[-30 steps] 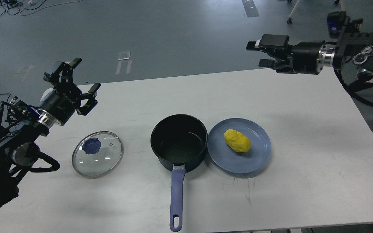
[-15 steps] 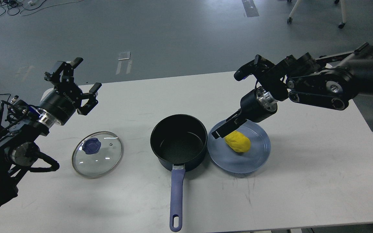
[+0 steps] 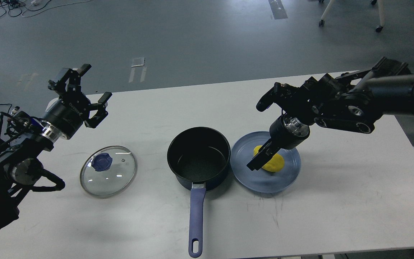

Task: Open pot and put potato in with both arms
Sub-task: 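Move the right gripper down over the yellow potato and grasp it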

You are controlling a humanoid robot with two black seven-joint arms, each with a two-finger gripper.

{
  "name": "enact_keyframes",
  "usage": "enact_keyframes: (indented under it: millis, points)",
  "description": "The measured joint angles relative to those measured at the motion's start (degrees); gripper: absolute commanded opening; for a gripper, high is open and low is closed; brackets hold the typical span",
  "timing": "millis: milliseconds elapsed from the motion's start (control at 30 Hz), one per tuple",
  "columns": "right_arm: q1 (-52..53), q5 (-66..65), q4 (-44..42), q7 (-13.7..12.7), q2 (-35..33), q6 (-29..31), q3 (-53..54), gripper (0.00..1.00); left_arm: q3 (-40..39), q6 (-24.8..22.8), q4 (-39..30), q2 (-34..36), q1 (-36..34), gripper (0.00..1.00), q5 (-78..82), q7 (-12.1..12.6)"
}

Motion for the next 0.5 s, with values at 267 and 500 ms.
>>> enact_keyframes:
  millis: [267,500]
  points:
    - [-0.1,-1.1,-0.7,0.0,0.0,0.0,-0.8,1.00,-0.1,0.0,0.0,0.0,0.0,0.98,0.1,0.0]
    - [-1.0,-1.2,-1.3,0.0,0.2,0.0,-1.9,1.00,-0.1,0.0,0.0,0.0,0.0,0.98,0.0,0.0]
